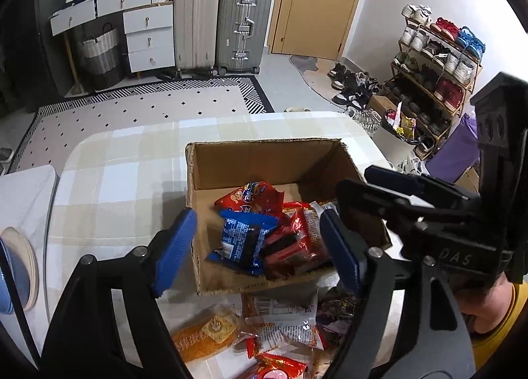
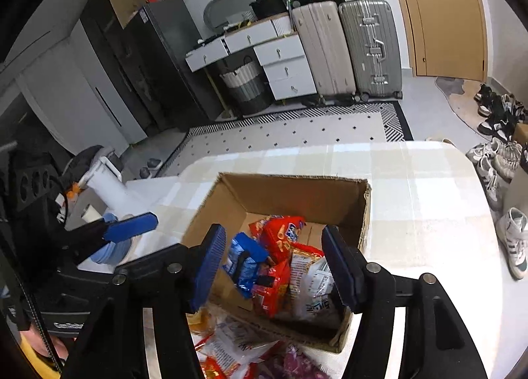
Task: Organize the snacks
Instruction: 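Open both tools to drop the packs into the box, then withdraw both tools from the box toward the remaining snacks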
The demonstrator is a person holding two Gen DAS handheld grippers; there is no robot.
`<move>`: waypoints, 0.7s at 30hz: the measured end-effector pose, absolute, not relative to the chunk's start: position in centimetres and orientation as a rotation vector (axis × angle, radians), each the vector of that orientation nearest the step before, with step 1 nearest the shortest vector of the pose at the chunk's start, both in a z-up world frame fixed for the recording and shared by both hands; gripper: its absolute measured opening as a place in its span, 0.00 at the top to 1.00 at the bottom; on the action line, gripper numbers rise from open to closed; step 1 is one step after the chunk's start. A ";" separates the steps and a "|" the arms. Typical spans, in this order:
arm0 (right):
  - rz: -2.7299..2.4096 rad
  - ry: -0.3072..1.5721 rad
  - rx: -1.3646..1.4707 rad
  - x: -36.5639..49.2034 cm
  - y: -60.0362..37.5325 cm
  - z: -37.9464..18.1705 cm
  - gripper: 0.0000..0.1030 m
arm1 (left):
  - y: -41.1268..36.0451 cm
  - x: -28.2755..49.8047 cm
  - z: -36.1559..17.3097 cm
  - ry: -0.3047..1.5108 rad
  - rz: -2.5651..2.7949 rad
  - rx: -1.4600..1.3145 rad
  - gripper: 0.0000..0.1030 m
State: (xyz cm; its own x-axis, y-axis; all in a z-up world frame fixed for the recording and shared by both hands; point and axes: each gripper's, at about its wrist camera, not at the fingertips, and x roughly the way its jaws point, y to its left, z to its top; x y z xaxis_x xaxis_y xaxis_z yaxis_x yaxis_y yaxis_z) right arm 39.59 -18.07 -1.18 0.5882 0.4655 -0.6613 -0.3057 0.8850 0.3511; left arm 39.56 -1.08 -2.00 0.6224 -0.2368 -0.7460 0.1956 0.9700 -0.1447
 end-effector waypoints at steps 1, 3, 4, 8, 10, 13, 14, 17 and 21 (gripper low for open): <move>0.448 0.820 0.207 39.2 -18.2 -0.8 0.39 | -1.1 39.1 -1.6 0.856 -0.246 -0.049 0.26; 0.463 0.803 0.212 38.3 -18.3 0.1 0.39 | -1.1 38.4 -1.1 0.850 -0.249 -0.047 0.26; 0.468 0.792 0.210 37.7 -18.3 0.6 0.39 | -1.2 38.0 -0.8 0.848 -0.248 -0.045 0.25; 0.454 0.715 0.152 34.4 -17.9 3.0 0.35 | -1.4 36.0 0.8 0.829 -0.252 -0.046 0.25; 0.456 0.680 0.135 32.9 -17.9 4.1 0.33 | -1.6 34.6 1.6 0.814 -0.260 -0.046 0.25; 0.456 0.636 0.135 30.7 -18.3 5.8 0.31 | -1.9 32.7 2.9 0.795 -0.266 -0.046 0.25; 0.450 0.620 0.136 29.7 -18.5 6.3 0.27 | -2.0 31.8 3.5 0.784 -0.264 -0.048 0.23; 0.440 0.572 0.156 26.8 -19.4 7.2 0.14 | -2.1 29.0 5.3 0.751 -0.246 -0.035 0.21; 0.442 0.532 0.182 22.7 -20.5 7.9 0.10 | -1.9 25.0 7.2 0.690 -0.237 -0.029 0.19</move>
